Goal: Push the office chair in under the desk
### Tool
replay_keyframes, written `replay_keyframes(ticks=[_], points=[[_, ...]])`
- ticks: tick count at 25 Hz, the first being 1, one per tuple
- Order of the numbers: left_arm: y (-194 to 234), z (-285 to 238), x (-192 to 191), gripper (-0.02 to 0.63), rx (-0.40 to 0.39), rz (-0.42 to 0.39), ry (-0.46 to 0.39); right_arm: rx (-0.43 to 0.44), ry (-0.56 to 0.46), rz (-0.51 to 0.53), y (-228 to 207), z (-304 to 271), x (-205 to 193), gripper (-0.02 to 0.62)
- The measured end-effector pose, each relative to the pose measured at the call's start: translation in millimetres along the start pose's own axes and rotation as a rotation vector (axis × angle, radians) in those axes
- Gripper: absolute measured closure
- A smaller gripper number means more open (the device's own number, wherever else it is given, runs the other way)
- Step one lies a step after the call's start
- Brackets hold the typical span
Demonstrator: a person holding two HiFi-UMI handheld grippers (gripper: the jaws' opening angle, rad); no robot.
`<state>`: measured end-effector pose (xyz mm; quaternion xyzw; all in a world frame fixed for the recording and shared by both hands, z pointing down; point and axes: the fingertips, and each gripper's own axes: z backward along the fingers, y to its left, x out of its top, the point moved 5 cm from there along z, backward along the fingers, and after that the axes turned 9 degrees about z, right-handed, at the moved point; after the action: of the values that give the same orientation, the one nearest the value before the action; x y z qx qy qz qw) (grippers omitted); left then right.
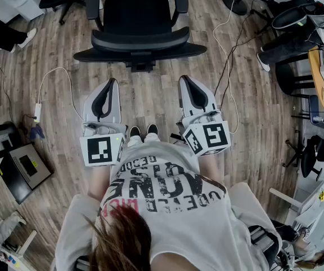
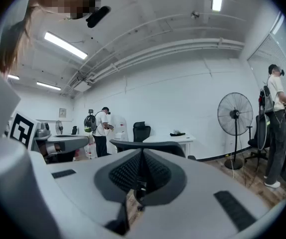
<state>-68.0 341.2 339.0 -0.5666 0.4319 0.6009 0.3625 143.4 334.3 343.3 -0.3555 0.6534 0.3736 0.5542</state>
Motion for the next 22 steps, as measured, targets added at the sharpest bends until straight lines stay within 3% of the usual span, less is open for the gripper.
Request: replay_keyframes(ticks=[22], points=[[25.9,31.8,4.7,0.594,-0.072,0.034,-0.020,-0.041,-0.027,0.042,50.0,20.8,14.7,0.572]])
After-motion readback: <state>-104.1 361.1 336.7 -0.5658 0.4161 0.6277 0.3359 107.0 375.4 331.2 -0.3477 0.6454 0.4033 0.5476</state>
